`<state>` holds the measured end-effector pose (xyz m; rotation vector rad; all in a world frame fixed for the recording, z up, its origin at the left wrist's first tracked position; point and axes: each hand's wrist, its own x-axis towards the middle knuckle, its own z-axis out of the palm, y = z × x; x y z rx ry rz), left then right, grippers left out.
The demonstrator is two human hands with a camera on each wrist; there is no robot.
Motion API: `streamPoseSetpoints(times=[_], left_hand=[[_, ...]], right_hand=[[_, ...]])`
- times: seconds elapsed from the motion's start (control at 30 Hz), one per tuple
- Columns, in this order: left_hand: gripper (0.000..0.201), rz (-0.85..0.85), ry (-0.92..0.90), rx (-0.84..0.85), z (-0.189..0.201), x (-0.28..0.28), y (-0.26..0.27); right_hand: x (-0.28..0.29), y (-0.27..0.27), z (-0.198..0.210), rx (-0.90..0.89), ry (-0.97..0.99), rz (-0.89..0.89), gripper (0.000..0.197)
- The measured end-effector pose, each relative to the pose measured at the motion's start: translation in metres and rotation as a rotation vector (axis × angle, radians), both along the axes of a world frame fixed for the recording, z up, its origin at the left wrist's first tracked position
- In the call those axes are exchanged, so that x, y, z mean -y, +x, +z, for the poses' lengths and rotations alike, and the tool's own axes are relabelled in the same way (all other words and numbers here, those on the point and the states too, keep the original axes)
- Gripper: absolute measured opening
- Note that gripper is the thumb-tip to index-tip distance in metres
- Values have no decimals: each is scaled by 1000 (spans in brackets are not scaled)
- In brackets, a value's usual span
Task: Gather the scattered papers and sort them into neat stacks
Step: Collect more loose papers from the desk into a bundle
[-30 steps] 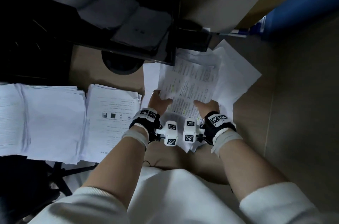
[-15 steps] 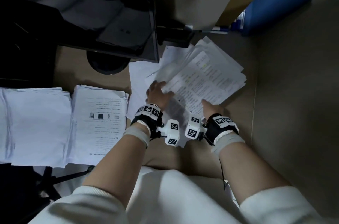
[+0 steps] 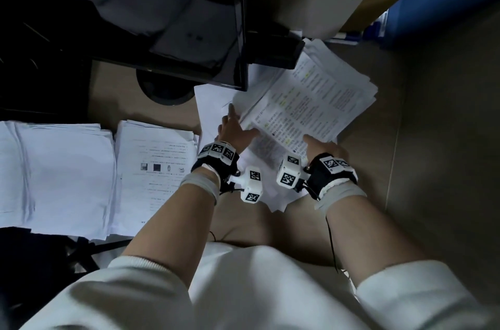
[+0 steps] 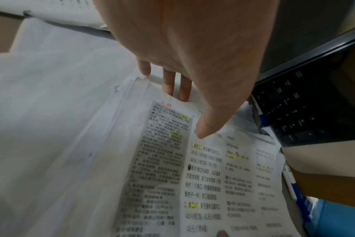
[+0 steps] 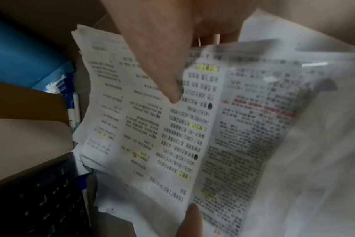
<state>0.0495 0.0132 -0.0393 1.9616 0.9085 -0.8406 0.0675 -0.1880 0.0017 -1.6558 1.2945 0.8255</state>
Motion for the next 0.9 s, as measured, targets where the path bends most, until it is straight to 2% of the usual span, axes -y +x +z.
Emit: streamPoseSetpoints(times=[0.13,0.2,0.27,0.33,0.4,0.47,0.53,0.63,0.67,0.73,0.83,0.9], left_hand=[[105,-20,-50,-95,3,16,-10],[101,-45,-81,-105,4,27,-18],[100,-54,-112,-107,5,37,-26],[90,-106,-60,-90,8,43,-29],[71,-77,51,-7,12,45,-24],[72,-46,113,81,11,43,-17],[85,-88,97,95,10,44,-8],[94,-135,82,-2,12,53,-2],[96,-131,61,-28,15,57,-3],[98,-122,-9,-73,19,65,-13],[81,-141,-108,-173,12,66,-29],[60,-58,-97,-126,6,63,-33]], right_hand=[[13,-9,24,-66,-126,225,55],[26,-29,28,-67,-155,430,34],[40,-47,30,-139,-164,471,16],[48,-60,38,-118,-190,436,26],[49,-61,42,-121,-245,486,37],[49,-53,49,-105,-253,512,38],[60,-47,46,-122,-245,398,37],[71,-41,35,-96,-181,366,35],[73,-38,34,-108,-147,276,34],[69,-31,33,-67,-133,128,46],[68,-21,19,-86,-190,38,68],[66,-16,20,-61,-216,60,69]])
